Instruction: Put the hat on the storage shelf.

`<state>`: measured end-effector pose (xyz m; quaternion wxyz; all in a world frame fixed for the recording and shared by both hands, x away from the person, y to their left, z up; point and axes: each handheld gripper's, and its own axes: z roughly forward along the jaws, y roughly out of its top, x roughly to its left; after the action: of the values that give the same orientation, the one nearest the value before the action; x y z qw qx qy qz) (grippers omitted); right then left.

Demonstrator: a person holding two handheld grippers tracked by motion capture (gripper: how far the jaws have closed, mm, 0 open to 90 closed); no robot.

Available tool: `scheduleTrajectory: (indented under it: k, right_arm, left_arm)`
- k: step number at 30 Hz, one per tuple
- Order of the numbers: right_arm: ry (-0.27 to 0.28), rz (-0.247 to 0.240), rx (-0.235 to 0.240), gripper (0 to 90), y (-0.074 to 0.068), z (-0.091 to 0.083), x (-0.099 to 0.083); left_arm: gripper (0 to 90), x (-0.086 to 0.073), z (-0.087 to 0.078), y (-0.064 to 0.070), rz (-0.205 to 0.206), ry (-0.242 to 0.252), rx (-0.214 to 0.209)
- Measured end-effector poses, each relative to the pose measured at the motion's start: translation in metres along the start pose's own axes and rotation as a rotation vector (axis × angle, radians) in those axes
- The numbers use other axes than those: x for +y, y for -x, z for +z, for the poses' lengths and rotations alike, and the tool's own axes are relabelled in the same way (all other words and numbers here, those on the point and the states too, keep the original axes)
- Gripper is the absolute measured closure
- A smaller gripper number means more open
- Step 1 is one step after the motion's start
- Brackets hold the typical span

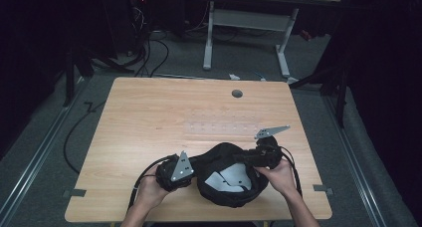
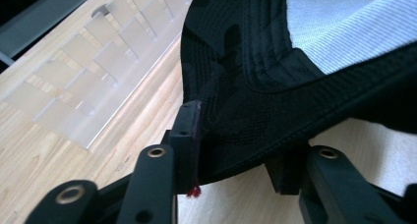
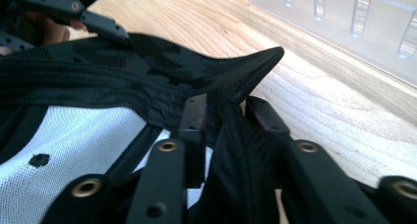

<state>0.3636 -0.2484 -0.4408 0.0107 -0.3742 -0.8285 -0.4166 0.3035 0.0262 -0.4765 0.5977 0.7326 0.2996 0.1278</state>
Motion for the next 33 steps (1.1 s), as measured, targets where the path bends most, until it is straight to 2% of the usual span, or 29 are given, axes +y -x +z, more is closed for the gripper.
scheduleTrajectory:
  k: [6, 13, 22, 28, 31, 33]
  right_arm:
    - [0.043, 0.02, -0.018, 63.7, 0.003, -0.003, -0.001]
    - [0.111, 0.061, -0.026, 57.9, 0.007, -0.007, 0.0]
    - [0.241, 0.099, -0.11, 50.3, 0.011, -0.017, 0.006]
    - [0.319, 0.111, -0.16, 45.3, 0.013, -0.022, 0.012]
    - [0.368, 0.12, -0.176, 44.2, 0.015, -0.028, 0.016]
    - [0.41, 0.139, -0.184, 42.3, 0.018, -0.033, 0.016]
  left_arm:
    - [69.6, 0.0, -0.005, 0.001, 0.008, -0.008, -0.002]
    - [75.5, -0.001, -0.011, 0.004, 0.041, -0.017, -0.015]
    - [84.5, -0.004, -0.015, 0.01, 0.056, -0.072, -0.073]
    - [85.8, -0.002, -0.017, 0.015, 0.041, -0.093, -0.108]
    - [85.9, -0.001, -0.019, 0.018, 0.056, -0.106, -0.108]
    - [85.9, 0.0, -0.021, 0.015, 0.035, -0.098, -0.099]
